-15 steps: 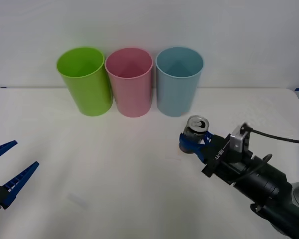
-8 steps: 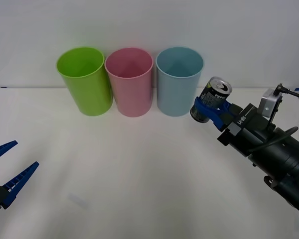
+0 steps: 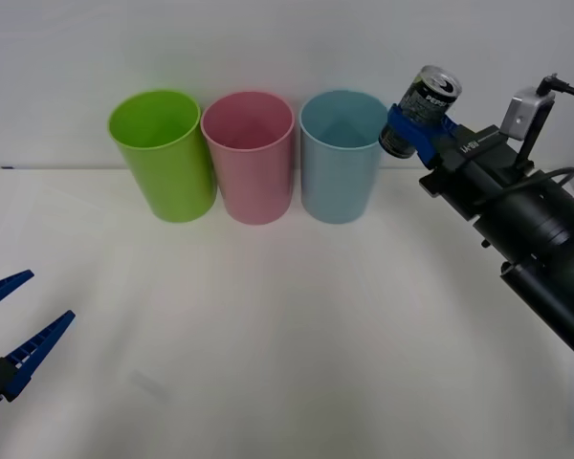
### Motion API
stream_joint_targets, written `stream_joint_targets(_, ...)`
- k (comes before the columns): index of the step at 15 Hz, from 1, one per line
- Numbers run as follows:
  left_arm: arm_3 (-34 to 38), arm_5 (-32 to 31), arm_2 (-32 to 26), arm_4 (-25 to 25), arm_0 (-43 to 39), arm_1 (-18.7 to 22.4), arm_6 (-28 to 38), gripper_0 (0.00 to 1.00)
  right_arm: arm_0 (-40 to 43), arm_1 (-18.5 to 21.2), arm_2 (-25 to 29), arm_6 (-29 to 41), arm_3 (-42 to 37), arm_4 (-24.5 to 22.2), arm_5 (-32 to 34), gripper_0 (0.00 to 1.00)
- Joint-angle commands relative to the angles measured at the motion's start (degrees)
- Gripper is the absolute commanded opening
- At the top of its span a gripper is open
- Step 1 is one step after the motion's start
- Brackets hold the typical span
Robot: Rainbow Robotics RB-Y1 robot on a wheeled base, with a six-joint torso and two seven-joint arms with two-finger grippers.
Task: Grasp the object on the table and drop it into the matching bin: aluminum can to the light blue bin, PET bottle to the pink bin.
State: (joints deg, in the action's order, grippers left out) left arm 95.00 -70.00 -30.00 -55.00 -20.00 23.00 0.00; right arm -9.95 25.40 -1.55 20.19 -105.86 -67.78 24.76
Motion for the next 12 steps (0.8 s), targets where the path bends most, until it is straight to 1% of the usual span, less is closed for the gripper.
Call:
stream_joint_targets(1, 0.00, 0.00, 0.00, 0.00, 0.00, 0.00, 0.00, 1.00, -5.96, -1.58, -0.03, -0.15, 6.45, -1.83, -1.29, 0.00)
stream_joint_targets(2, 0.00, 0.00, 0.00, 0.00, 0.00, 0.00, 0.00, 1.00, -8.51, -2.90, 0.32, -0.06, 9.44, -4.03, -2.17, 0.00)
stream_joint_targets(6, 0.00, 0.00, 0.00, 0.00, 0.00, 0.00, 0.00, 1.00, -17.47, -8.61, 3.22, -0.77, 21.04, -10.36, -3.31, 0.00)
stream_joint_targets(9, 0.00, 0.00, 0.00, 0.00, 0.00, 0.00, 0.00, 1.00, -23.28, -12.39, 4.10, -1.47, 28.86, -14.49, -6.56, 0.00)
stream_joint_targets(12, 0.00, 0.00, 0.00, 0.00, 0.00, 0.00, 0.00, 1.00, -28.20, -14.59, 4.01, -2.52, 35.72, -15.54, -7.88, 0.00)
